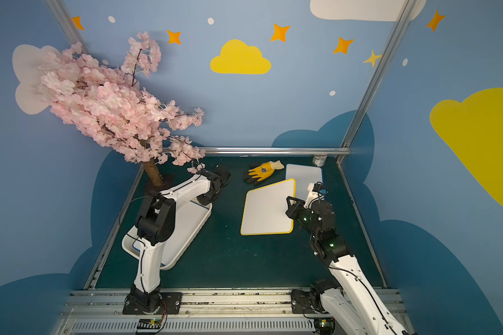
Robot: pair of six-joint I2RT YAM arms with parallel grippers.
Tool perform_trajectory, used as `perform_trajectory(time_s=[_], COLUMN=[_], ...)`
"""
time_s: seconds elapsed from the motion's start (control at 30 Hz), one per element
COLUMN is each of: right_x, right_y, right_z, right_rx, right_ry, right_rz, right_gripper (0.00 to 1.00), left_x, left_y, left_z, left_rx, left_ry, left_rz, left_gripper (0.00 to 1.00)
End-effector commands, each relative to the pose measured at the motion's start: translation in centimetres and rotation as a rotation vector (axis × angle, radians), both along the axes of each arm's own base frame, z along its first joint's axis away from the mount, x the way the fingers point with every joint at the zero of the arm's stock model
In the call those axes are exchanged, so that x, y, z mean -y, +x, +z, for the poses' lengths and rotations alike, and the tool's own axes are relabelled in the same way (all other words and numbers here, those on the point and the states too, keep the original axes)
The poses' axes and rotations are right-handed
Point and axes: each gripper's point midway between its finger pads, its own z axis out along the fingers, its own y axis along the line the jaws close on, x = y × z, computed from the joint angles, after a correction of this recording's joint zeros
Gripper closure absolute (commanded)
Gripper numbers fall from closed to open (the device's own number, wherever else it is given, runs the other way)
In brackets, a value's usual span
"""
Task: Put the whiteboard into the storage box
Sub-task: Move the storage box to the center of the board.
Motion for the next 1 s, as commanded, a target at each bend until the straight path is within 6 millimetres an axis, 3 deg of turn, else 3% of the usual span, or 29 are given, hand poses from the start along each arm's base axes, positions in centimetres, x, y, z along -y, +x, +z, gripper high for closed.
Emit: perform_trajectory(time_s=[0.0, 0.3, 0.47, 0.73, 0.97], right_x=[0.3, 3.3, 5.5, 8.5, 9.4], right_y=[-0.4, -0.8, -0.9, -0.3, 0.4], right_z=[6.2, 9.5, 11.8, 15.2, 15.9], right_rx=[0.152, 0.176, 0.198, 0.226, 0.223], right_ry=[0.056, -0.036, -0.121, -0.222, -0.204], right_rz=[0.023, -0.049, -0.111, -0.206, -0.219], right_gripper=[1.00, 1.00, 1.00, 1.00, 1.00], left_x=[3.6, 10.0, 14.9, 23.1, 27.0], left_y=[0.1, -1.3, -2.6, -7.9, -13.3], left_z=[-0.3, 0.4, 0.9, 0.5, 0.2], left_rx=[0.005, 0.000, 0.000, -0.048, -0.087], left_ry=[-0.052, -0.047, -0.074, -0.133, -0.240], left_rz=[-0.078, -0.295, -0.486, -0.821, -1.092], left_gripper=[0.74, 0.80, 0.81, 0.83, 0.81])
